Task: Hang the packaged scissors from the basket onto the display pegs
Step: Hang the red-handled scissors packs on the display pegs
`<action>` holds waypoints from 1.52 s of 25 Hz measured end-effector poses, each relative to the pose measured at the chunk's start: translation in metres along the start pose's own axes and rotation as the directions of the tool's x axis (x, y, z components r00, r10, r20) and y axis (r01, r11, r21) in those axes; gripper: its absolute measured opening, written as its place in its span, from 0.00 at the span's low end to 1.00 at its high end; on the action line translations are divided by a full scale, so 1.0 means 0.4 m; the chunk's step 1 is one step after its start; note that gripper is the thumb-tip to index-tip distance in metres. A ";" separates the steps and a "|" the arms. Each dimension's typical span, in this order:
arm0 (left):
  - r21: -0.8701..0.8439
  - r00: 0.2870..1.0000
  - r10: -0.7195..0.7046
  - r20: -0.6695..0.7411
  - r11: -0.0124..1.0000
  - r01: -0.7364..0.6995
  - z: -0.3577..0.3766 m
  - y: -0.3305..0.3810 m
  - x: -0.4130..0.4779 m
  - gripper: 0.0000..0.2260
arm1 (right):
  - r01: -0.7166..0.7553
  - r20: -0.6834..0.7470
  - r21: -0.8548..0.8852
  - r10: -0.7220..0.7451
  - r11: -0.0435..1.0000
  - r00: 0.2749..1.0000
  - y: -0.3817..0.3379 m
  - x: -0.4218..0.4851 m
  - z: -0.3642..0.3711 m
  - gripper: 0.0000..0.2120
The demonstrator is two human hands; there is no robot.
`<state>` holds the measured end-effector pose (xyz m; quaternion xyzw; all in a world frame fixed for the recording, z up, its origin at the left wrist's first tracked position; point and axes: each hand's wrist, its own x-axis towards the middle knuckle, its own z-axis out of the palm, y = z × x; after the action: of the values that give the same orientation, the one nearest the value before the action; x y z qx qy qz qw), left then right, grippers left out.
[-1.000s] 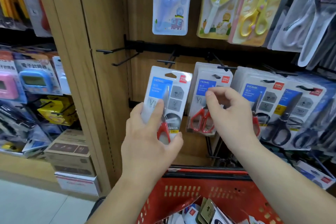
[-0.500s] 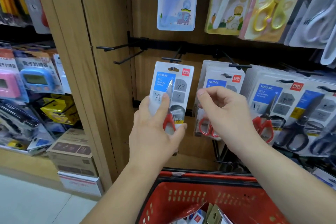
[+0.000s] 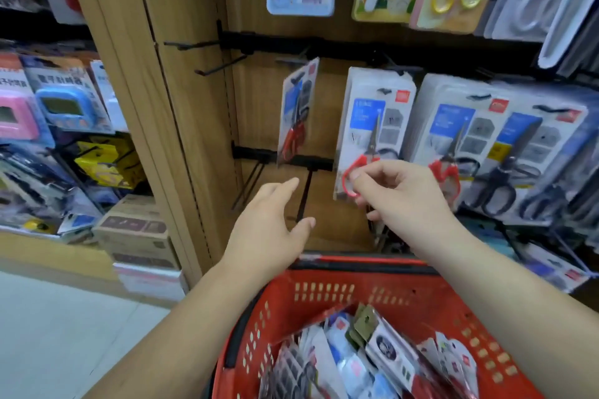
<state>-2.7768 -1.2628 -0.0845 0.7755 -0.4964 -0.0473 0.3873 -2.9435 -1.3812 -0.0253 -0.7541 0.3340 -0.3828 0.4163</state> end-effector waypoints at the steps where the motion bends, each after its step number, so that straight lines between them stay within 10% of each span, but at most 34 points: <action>1: 0.007 0.999 0.006 0.039 1.000 -0.007 0.002 0.002 -0.031 0.33 | -0.030 0.026 -0.026 0.031 0.999 0.999 0.013 -0.029 0.003 0.10; 13: 0.178 0.920 -0.115 0.374 0.983 0.050 0.096 -0.022 -0.201 0.19 | -0.191 0.237 -0.160 0.225 0.969 0.945 0.150 -0.218 0.017 0.10; 20: 0.414 0.677 -0.366 0.639 0.905 0.098 0.228 -0.117 -0.277 0.26 | -0.399 0.239 -0.295 0.471 0.868 0.849 0.360 -0.282 -0.034 0.07; 24: 0.301 0.724 -0.358 0.590 0.929 0.214 0.265 -0.134 -0.265 0.34 | -0.541 0.107 -0.413 0.629 0.733 0.770 0.497 -0.314 -0.098 0.10; 30: 0.206 0.899 -0.109 0.423 0.978 0.021 0.371 -0.064 -0.242 0.08 | -0.627 0.155 -0.470 0.758 0.621 0.634 0.575 -0.357 -0.137 0.20; 38: 0.065 0.826 -0.394 0.402 0.913 0.404 0.508 -0.024 -0.270 0.15 | -0.739 0.251 -0.400 0.840 0.543 0.481 0.643 -0.370 -0.157 0.11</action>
<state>-2.9172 -1.2863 -0.2658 0.8302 -0.3925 -0.2931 0.2659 -3.1164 -1.3935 -0.2742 -0.6190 0.5911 0.0662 0.5129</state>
